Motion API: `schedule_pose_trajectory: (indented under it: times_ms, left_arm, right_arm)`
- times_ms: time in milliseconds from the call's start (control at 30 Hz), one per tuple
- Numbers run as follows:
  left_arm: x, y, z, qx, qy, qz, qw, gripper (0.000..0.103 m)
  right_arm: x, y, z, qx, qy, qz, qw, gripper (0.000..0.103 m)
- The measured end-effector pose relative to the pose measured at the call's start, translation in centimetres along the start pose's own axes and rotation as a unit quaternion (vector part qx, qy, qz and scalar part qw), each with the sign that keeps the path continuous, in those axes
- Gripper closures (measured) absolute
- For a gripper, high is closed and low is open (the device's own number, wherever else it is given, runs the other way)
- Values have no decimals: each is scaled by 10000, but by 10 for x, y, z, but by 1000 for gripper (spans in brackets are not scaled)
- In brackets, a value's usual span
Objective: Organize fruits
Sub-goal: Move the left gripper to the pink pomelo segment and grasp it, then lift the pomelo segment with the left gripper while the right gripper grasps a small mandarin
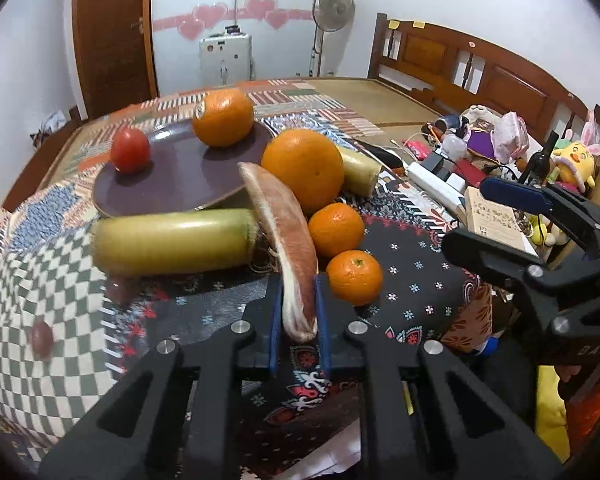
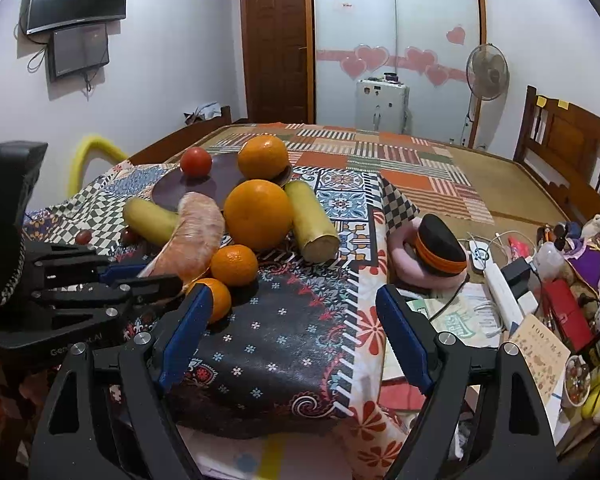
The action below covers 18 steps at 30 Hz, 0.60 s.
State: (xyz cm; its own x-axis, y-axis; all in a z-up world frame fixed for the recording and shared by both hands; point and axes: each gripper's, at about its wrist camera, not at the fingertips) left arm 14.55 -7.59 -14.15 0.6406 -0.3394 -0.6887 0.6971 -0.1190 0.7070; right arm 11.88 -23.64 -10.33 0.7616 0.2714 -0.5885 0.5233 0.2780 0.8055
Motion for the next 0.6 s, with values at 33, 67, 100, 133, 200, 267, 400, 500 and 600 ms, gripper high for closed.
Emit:
schedule_pose_trajectory:
  times_ms: [33,67,100,133,200,267,400,500,600]
  left_arm:
    - [-3,0,-1,25,3,32,10000,88]
    - [-7,0,-2,40,-9,60,10000,88]
    - [-11,1,-4,39,-31,72,10000,88]
    - [-14,0,-6,31,-38,72,10000,89]
    - [-21,-2,-10,22,-43,62,10000,89]
    - [-27,-4,-13,53,-18,52,10000,89]
    - [-36,-13,-20,87,-68,3,9999,88]
    - [-37,-17,-24,93,-95,-34,9999,87]
    - [-36,-19,-24,90,-57,-11,9999,85]
  right_arm:
    - [0,0,-1,-9,6,0,10000,21]
    - [1,0,-2,-15,13,-5,10000,21]
    - [1,1,-4,-17,26,-12,10000,21]
    - [2,1,-5,-16,44,-19,10000,21]
    - [4,1,-8,-17,94,-36,9999,21]
    - [6,1,-13,-29,153,-49,9999,21]
    - [13,-1,-25,-121,249,-114,9996,21]
    - [19,-3,-35,-199,315,-168,9992,21]
    - [26,-4,-41,-218,416,-226,9986,22]
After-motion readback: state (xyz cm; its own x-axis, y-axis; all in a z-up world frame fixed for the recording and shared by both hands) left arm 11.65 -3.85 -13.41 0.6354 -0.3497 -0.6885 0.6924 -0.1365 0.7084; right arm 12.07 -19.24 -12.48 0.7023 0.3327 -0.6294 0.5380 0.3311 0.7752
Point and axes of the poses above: each gripper's, at about its wrist camera, not at the fingertips, and x roughly the way its jaws point, z to its right, y to its top, and after that the axes turned 8 degrees about -y, right-handed
